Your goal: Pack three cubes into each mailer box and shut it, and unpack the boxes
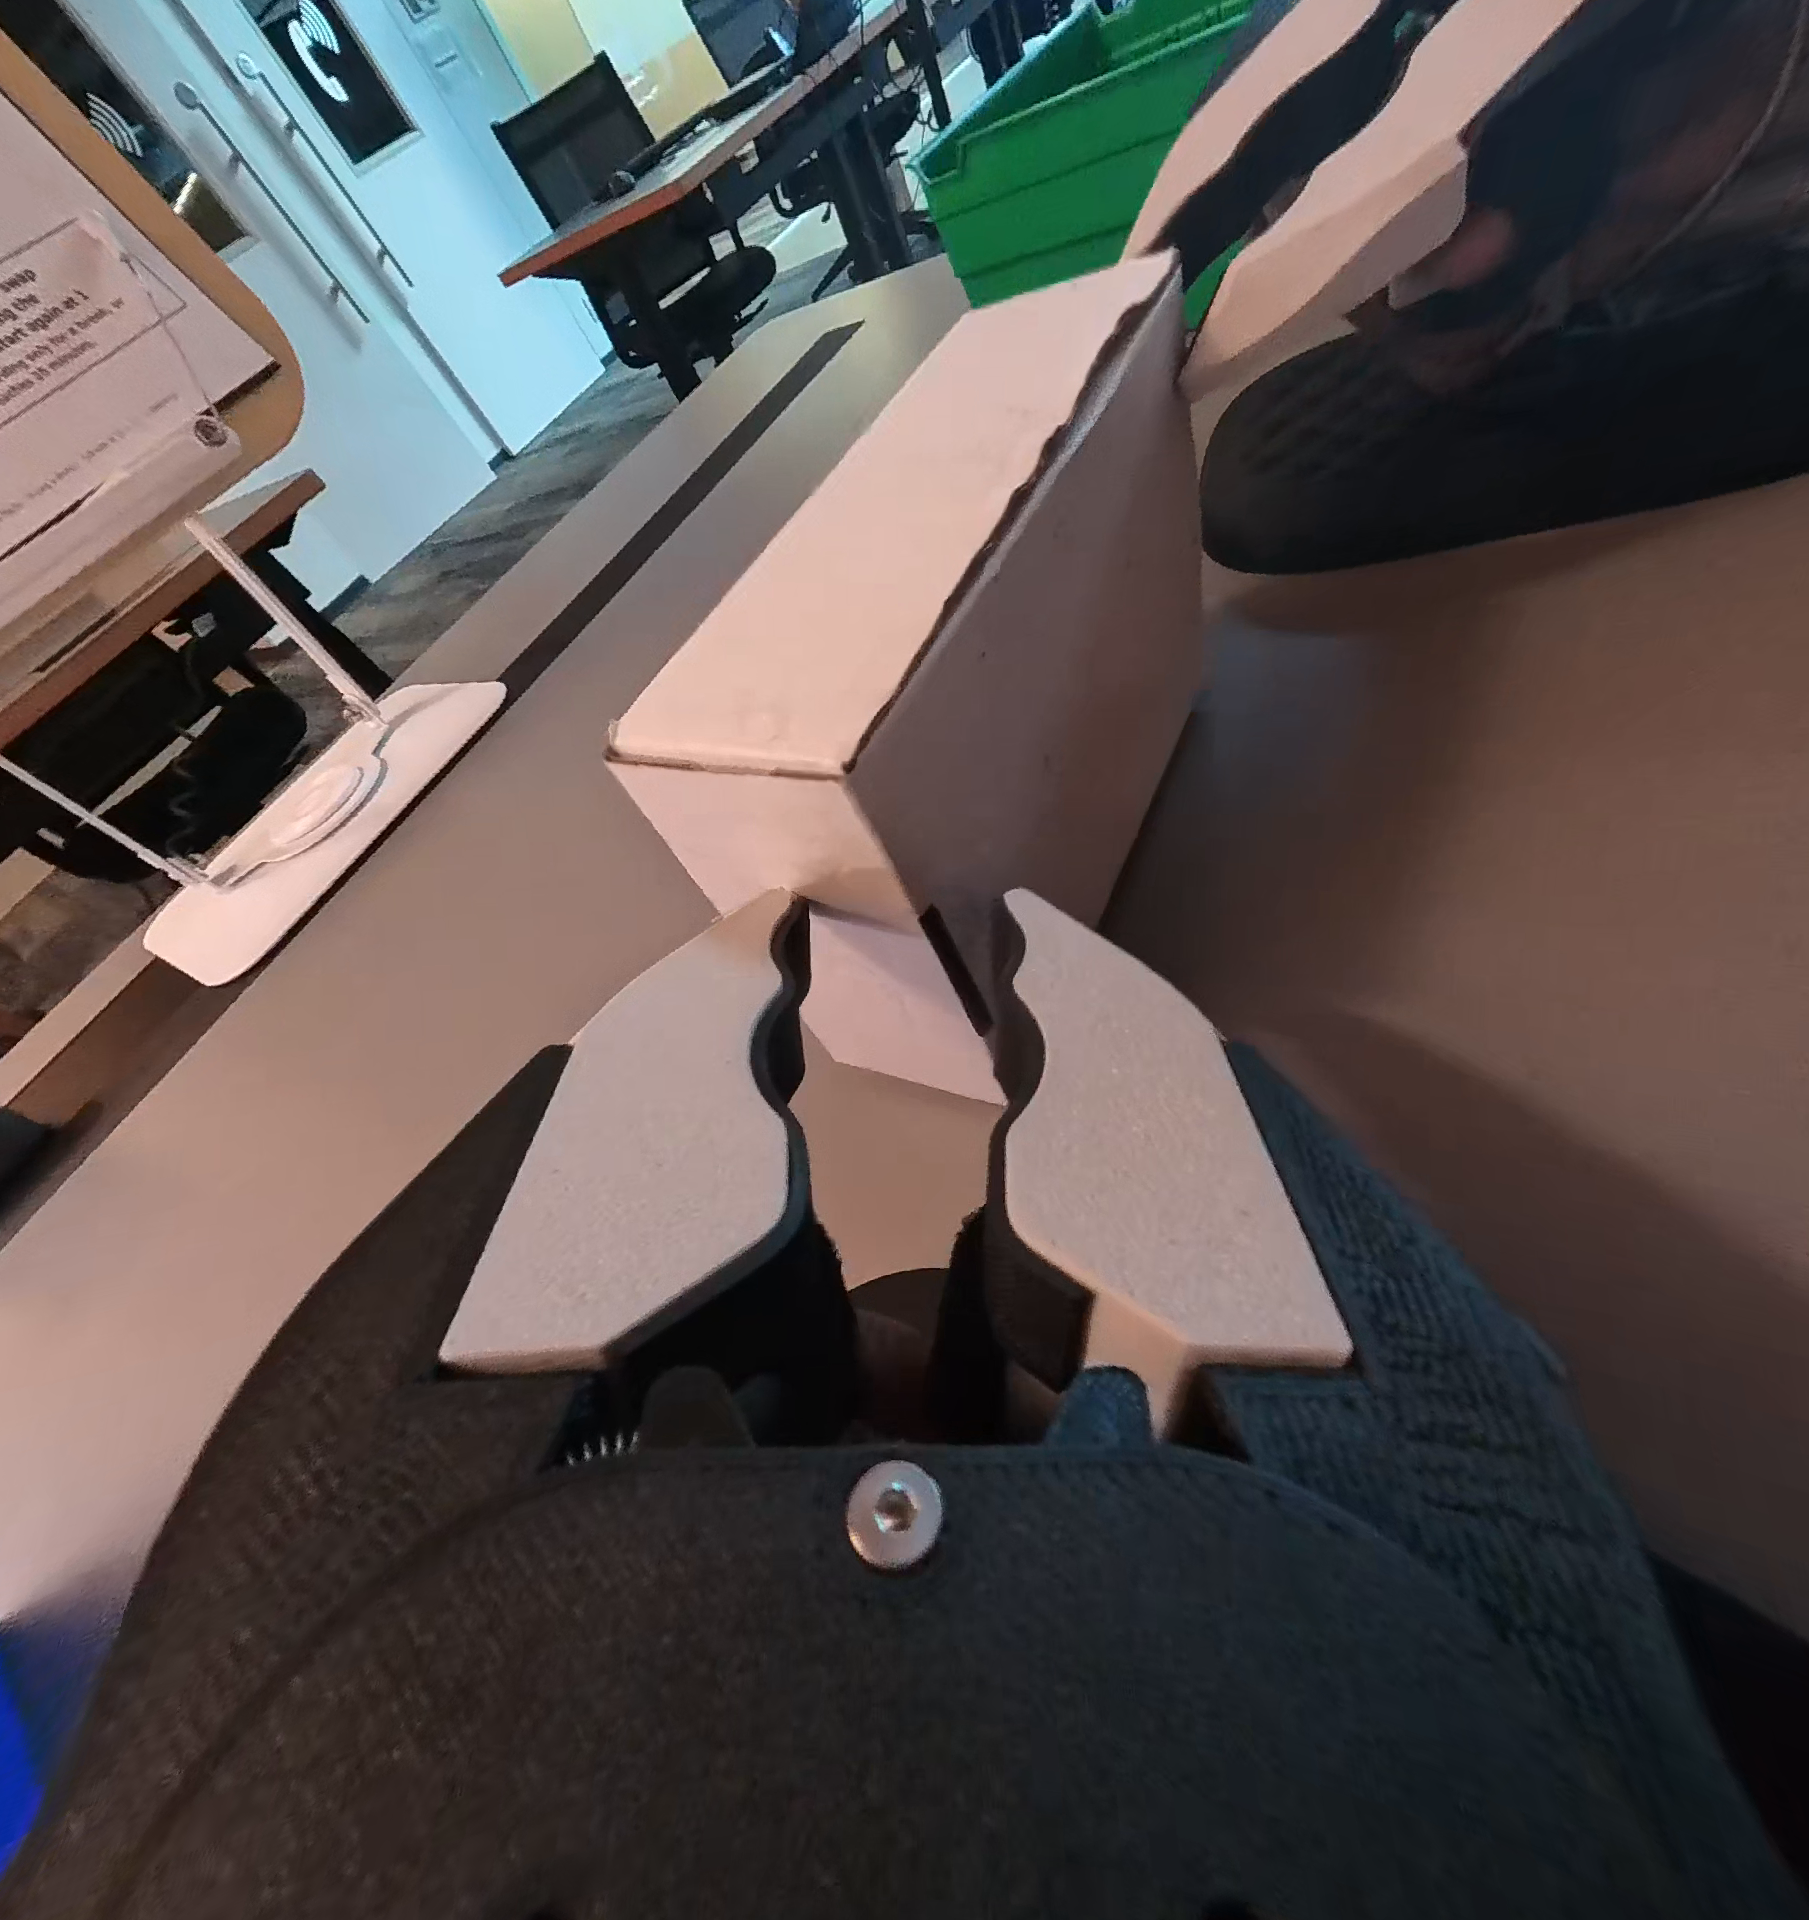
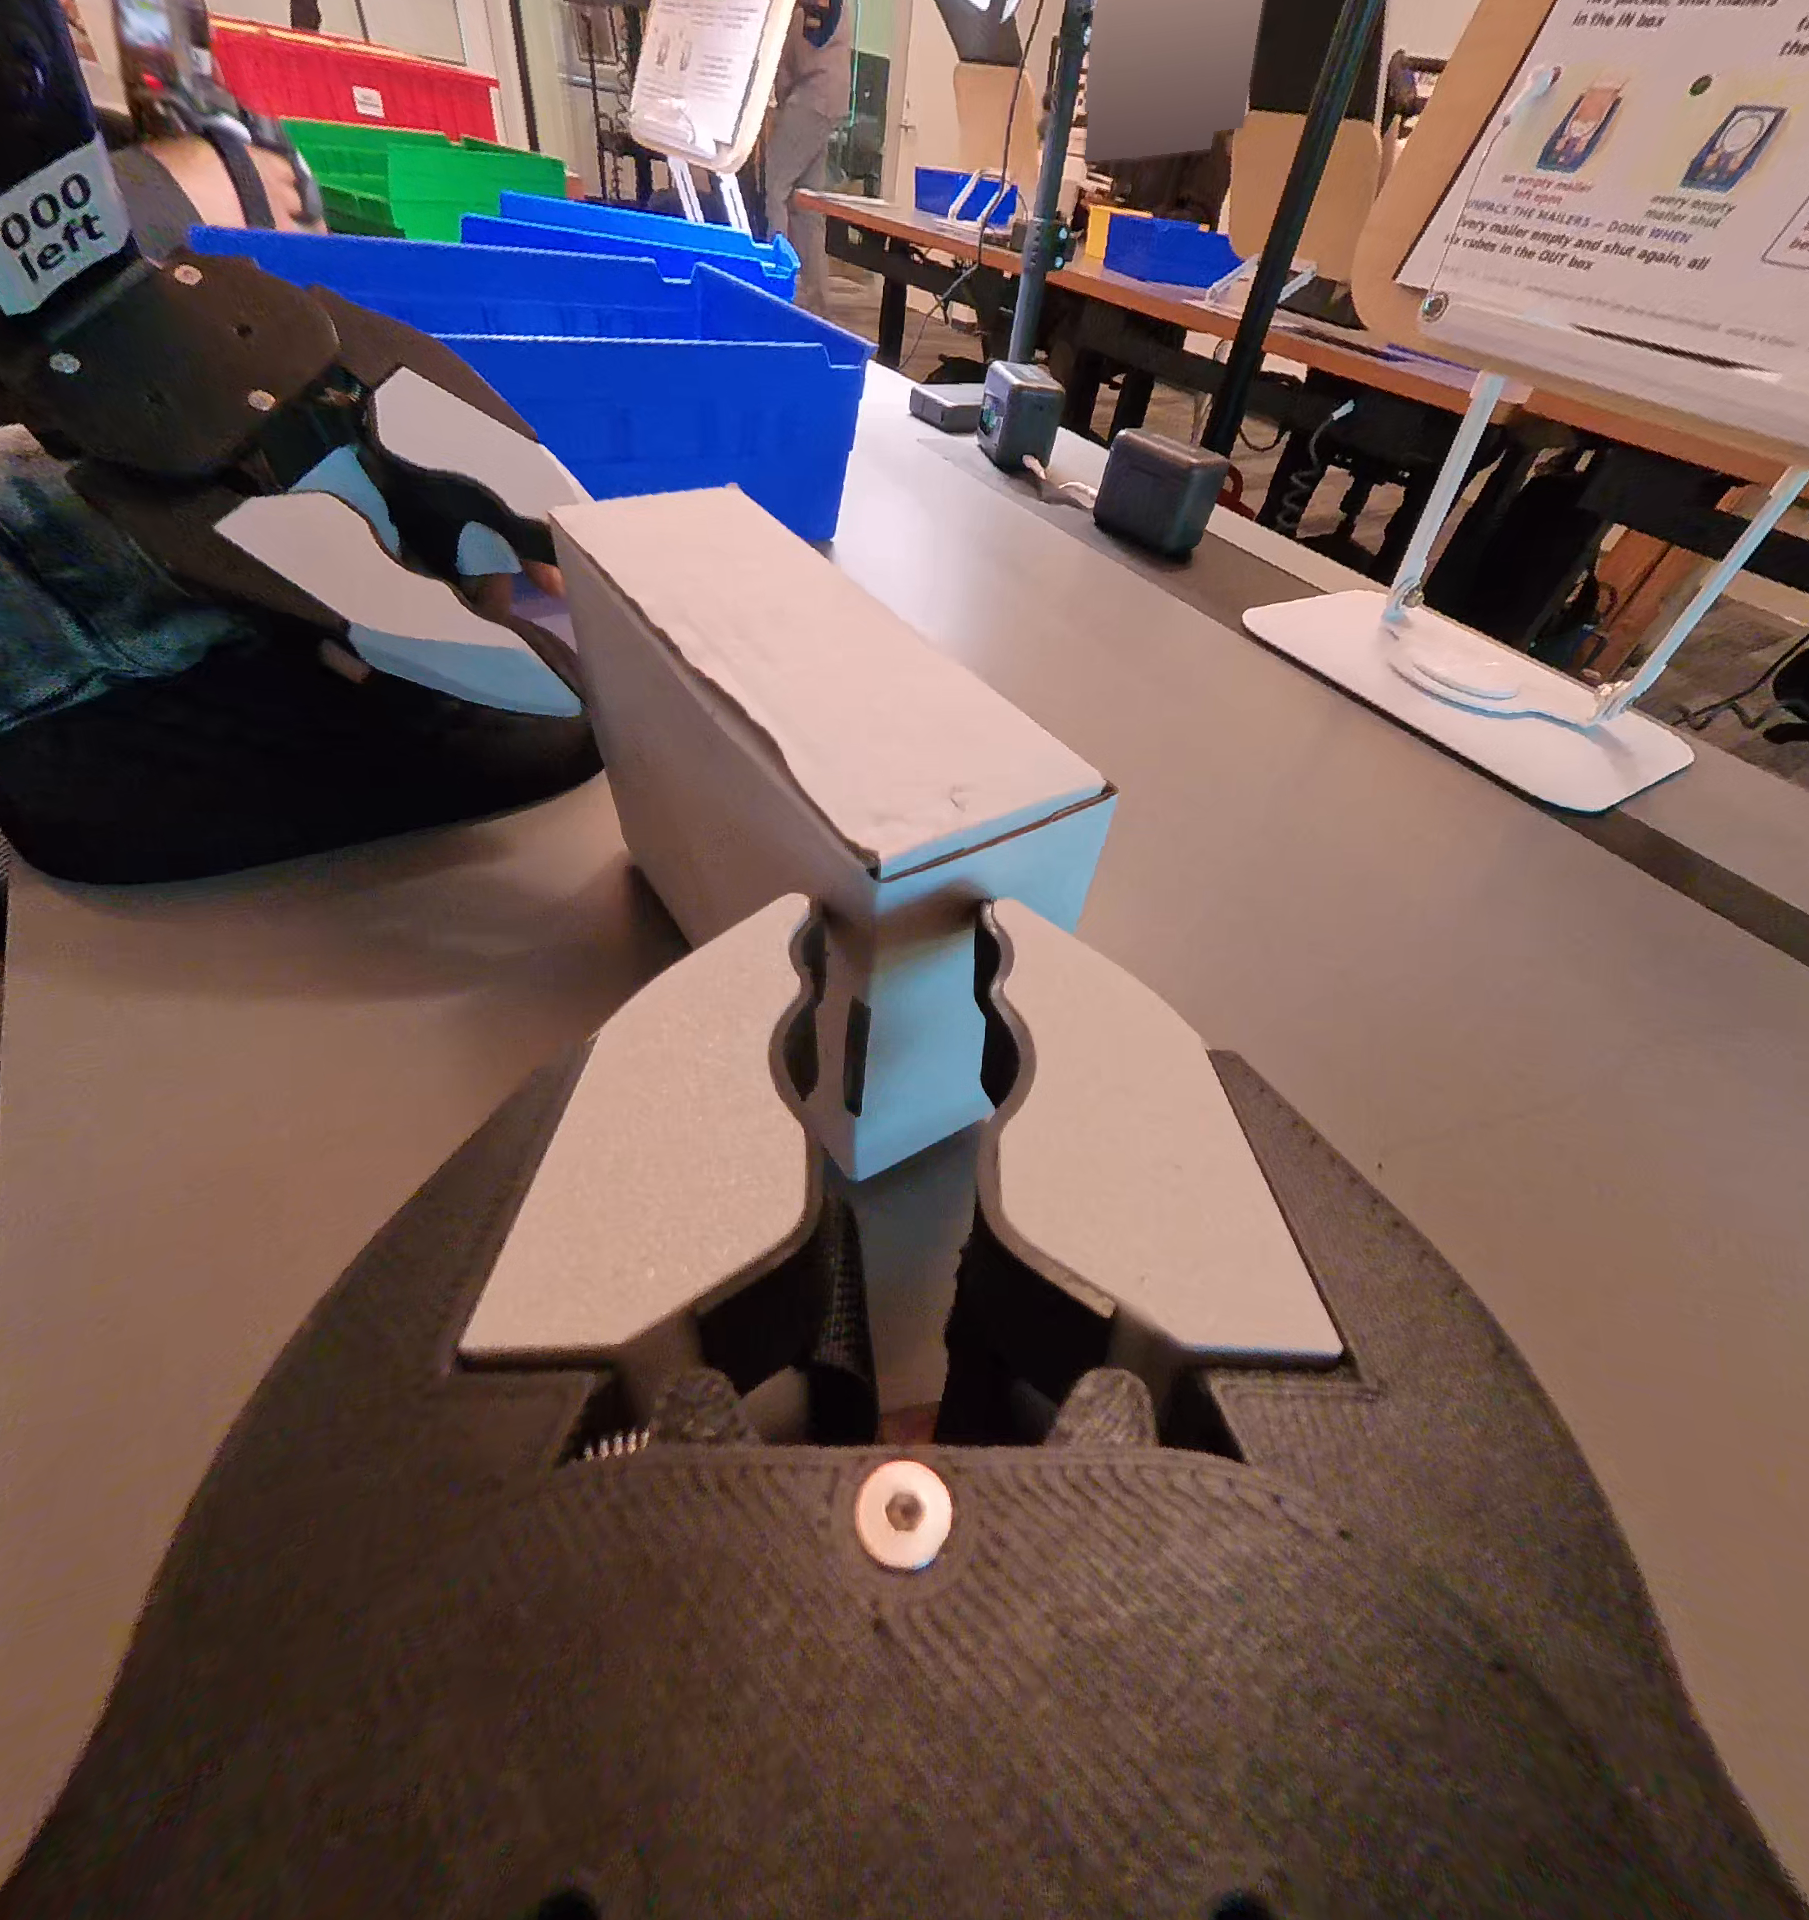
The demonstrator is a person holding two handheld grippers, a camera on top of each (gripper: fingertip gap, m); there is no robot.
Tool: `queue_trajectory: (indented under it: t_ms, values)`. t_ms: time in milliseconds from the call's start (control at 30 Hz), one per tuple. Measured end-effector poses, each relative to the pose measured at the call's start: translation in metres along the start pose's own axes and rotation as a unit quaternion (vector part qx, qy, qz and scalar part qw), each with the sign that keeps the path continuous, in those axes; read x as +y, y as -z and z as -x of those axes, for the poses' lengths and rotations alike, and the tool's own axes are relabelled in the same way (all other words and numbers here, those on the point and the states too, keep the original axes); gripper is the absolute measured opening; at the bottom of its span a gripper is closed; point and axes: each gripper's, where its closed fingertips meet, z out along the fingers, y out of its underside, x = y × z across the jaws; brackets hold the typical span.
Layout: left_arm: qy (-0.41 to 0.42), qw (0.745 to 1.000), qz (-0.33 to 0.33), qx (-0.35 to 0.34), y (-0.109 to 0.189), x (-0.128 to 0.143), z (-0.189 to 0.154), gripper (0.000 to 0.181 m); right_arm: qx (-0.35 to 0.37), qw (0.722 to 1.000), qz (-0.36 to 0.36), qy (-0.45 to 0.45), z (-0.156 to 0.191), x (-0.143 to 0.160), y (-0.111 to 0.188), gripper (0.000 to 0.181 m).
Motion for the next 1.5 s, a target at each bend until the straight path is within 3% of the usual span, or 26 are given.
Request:
queue_trajectory:
  t_ms: [33,133,300,467,600,767,900,1033,1200,1400,1500]
  values:
    - [0.001,1.0,-0.001,0.002,0.0,0.0,0.0,0.033,-0.001,1.0,0.007,-0.005,0.0,0.002,-0.001,0.027]
    - [0.006,1.0,0.011,0.018,-0.002,0.004,-0.004,0.037,-0.002,1.0,0.018,-0.026,-0.003,0.006,-0.002,0.028]
    - [0.024,0.999,0.027,0.022,-0.007,0.008,-0.001,0.091,-0.015,0.999,0.018,-0.03,0.0,0.006,-0.004,0.04]
    - [0.121,0.989,-0.009,0.086,-0.014,-0.007,0.008,0.118,-0.021,0.999,0.027,-0.031,0.002,0.009,-0.006,0.056]
    - [0.17,0.971,-0.015,0.17,-0.024,-0.01,0.001,0.122,-0.028,0.999,0.029,-0.029,0.004,0.01,-0.007,0.056]
    - [0.107,0.977,-0.064,0.175,-0.037,-0.025,0.005,0.12,-0.031,0.999,0.036,-0.024,0.006,0.012,-0.008,0.056]
    - [0.119,0.965,-0.065,0.225,-0.047,-0.025,-0.002,0.118,-0.033,0.998,0.036,-0.027,0.006,0.012,-0.007,0.056]
    - [0.125,0.964,-0.061,0.227,-0.051,-0.022,-0.001,0.116,-0.034,0.998,0.037,-0.026,0.006,0.012,-0.008,0.056]
    - [0.111,0.963,-0.01,0.247,-0.063,-0.01,-0.01,0.116,-0.029,0.998,0.046,-0.02,0.006,0.014,-0.009,0.056]
    - [0.106,0.962,-0.016,0.25,-0.063,-0.01,-0.01,0.111,-0.024,0.998,0.044,-0.026,0.004,0.014,-0.008,0.051]
    - [0.098,0.963,-0.016,0.251,-0.063,-0.011,-0.012,0.11,-0.025,0.999,0.021,-0.016,0.004,0.005,-0.005,0.058]
